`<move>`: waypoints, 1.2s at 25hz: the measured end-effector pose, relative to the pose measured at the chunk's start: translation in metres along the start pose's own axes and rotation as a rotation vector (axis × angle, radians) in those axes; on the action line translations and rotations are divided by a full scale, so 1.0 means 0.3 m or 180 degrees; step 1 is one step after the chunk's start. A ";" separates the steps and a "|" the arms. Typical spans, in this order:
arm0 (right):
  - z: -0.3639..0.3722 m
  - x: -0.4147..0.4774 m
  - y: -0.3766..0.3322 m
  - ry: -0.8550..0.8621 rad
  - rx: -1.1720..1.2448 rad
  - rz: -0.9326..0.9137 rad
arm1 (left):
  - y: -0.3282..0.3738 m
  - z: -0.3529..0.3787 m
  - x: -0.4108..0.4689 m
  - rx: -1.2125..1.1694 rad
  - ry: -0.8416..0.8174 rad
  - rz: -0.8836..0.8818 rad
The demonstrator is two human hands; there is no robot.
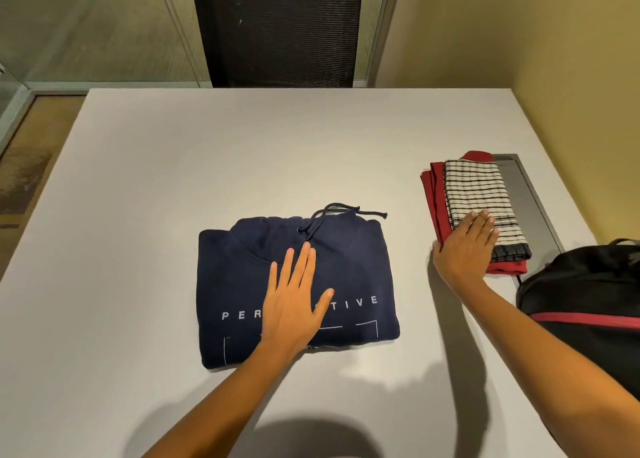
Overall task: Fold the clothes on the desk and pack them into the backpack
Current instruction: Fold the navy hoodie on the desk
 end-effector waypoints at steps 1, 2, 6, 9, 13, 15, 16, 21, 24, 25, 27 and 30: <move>0.014 0.007 -0.002 -0.0031 -0.0109 0.0027 | 0.001 0.003 0.000 0.0005 -0.0002 0.0002; 0.022 0.013 -0.008 -0.0034 -0.0182 0.0029 | 0.003 0.004 0.000 0.0011 -0.0003 0.0003; 0.033 0.032 -0.027 -0.0018 -0.0665 -0.0069 | 0.002 0.003 0.000 0.0011 -0.0006 -0.0029; 0.042 0.037 -0.020 -0.0325 -0.0836 -0.0055 | 0.002 0.003 -0.002 -0.0010 -0.0004 -0.0043; -0.113 0.036 -0.043 -0.0289 -0.0668 -0.0320 | 0.007 -0.004 0.000 -0.0035 0.0012 -0.0019; -0.199 0.018 -0.057 -0.0129 -0.0531 -0.0600 | 0.013 -0.015 0.005 -0.0082 0.0032 -0.0002; -0.240 0.008 -0.058 -0.0134 -0.0407 -0.0628 | 0.016 -0.020 0.008 -0.0133 0.0020 -0.0017; -0.415 -0.065 -0.055 -0.0344 0.0019 -0.0686 | 0.102 -0.109 0.085 -0.0538 0.0089 0.0263; -0.534 -0.135 -0.062 -0.0137 0.0197 -0.0866 | 0.240 -0.218 0.198 -0.0734 0.0233 0.0934; -0.570 -0.164 -0.068 -0.0061 0.0217 -0.0981 | 0.288 -0.251 0.240 -0.0653 0.0280 0.1151; -0.636 -0.228 -0.076 0.0057 0.0235 -0.1201 | 0.372 -0.328 0.315 -0.0240 0.0415 0.1480; -0.722 -0.331 -0.084 0.0209 0.0227 -0.1568 | 0.440 -0.413 0.386 0.0329 0.0433 0.1924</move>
Point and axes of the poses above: each hand's wrist, its own x-axis towards the middle knuckle, its own z-axis out of the palm, y = z × x, the point moved 9 cm from there along x, towards the middle knuckle, and after that the axes turned 12 degrees about z, right-handed, at the moved point
